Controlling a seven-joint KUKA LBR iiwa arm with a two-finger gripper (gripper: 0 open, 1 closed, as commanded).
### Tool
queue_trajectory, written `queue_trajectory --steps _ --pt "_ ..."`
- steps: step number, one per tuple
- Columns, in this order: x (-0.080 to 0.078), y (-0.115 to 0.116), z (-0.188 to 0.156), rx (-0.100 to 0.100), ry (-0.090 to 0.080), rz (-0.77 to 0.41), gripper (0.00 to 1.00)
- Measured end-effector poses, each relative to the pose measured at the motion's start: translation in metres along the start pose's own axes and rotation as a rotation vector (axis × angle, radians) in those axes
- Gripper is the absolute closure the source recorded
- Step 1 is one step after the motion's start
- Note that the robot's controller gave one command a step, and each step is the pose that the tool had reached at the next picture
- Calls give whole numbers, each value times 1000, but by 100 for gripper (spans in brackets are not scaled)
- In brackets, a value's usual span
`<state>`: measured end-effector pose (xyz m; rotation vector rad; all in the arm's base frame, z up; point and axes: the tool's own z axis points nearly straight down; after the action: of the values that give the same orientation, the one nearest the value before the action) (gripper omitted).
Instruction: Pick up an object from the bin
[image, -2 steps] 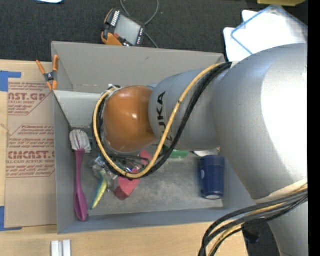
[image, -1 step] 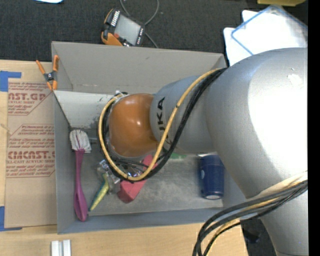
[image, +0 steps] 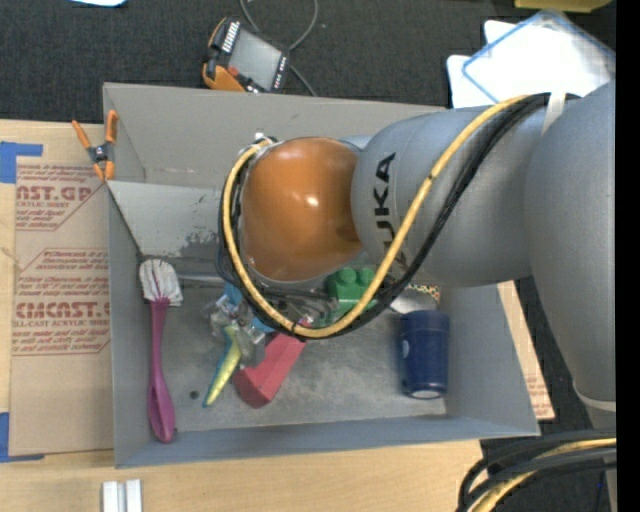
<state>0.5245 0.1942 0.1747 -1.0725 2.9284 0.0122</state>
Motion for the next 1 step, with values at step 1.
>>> queue_trajectory --steps 1 --pt "13 3 -31 -2 2 26 100"
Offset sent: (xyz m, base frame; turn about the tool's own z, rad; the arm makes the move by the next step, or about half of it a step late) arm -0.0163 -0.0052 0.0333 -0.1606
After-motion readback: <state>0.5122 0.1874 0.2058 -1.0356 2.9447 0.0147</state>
